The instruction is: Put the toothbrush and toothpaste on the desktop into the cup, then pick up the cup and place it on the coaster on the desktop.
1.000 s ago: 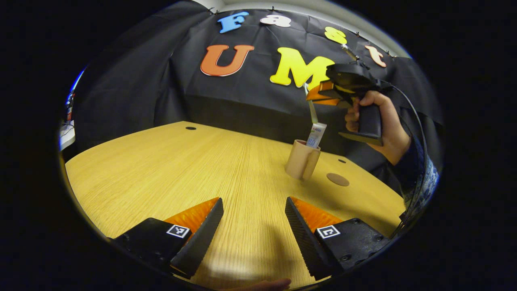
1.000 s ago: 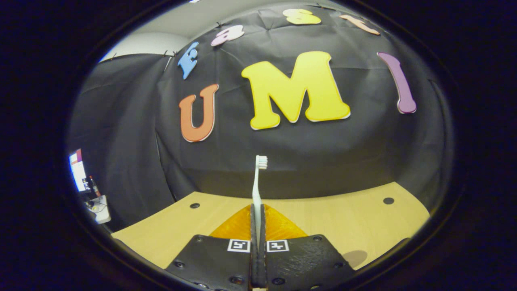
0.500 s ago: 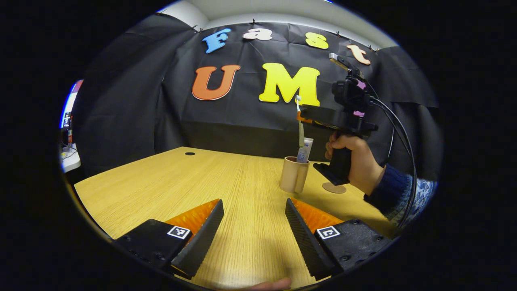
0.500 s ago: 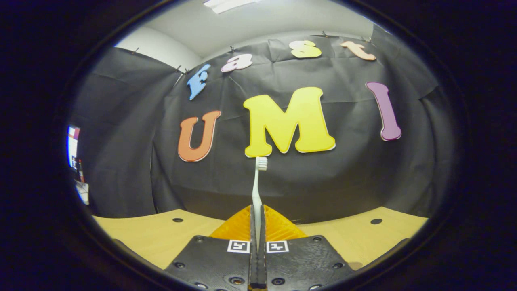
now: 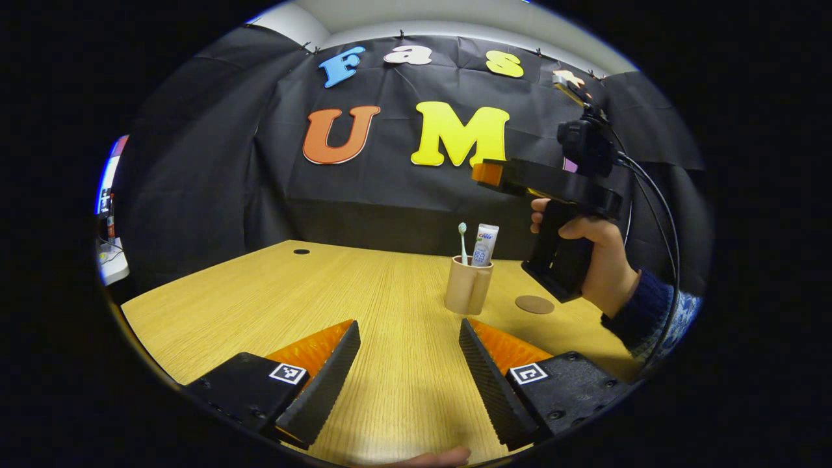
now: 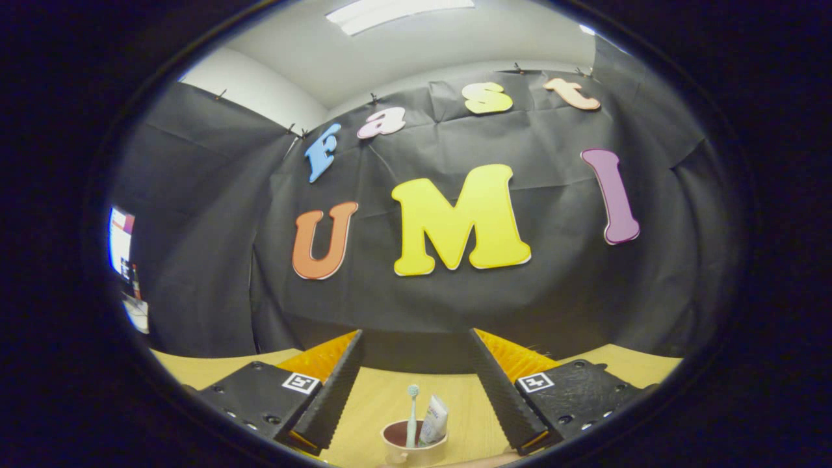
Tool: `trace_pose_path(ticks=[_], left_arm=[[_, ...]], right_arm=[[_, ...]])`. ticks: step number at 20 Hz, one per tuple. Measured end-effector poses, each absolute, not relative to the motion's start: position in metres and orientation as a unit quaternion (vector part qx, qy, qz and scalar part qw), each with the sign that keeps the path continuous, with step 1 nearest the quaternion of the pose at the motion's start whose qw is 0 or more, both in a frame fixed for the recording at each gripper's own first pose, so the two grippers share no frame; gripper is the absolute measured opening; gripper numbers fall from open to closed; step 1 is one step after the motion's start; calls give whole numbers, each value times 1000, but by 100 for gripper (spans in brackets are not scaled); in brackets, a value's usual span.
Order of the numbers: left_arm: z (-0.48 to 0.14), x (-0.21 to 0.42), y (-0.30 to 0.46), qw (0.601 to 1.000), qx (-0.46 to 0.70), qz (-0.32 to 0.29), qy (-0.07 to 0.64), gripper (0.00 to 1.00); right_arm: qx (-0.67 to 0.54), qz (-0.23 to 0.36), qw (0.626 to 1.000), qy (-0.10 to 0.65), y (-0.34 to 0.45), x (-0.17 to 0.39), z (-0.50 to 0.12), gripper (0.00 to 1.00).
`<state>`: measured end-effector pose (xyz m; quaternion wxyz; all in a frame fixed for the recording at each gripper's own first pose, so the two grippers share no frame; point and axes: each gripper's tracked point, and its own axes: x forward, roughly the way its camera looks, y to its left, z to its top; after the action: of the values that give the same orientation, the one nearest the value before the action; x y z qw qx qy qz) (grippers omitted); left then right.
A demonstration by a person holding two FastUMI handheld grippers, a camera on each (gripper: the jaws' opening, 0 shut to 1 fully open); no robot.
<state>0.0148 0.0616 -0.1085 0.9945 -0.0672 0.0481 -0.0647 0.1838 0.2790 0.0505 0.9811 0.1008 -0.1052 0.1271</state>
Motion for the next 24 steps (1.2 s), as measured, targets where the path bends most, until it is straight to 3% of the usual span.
trace_pose_path(ticks=[7,15,20,24], left_arm=[[-65,52,46,994,-62,-77,51,97],[5,125,-6,984,-59,-129,103,98],[-18,162,-52,973,2,-148,180,97],[-79,179,-56,950,12,-116,291,98]], right_arm=[[68,95,984,-136,206,128,77,94],[0,80,989,-121,135,57,37,94],[-17,80,990,-115,111,38,12,94],[-11,96,991,-90,110,34,-5,94]])
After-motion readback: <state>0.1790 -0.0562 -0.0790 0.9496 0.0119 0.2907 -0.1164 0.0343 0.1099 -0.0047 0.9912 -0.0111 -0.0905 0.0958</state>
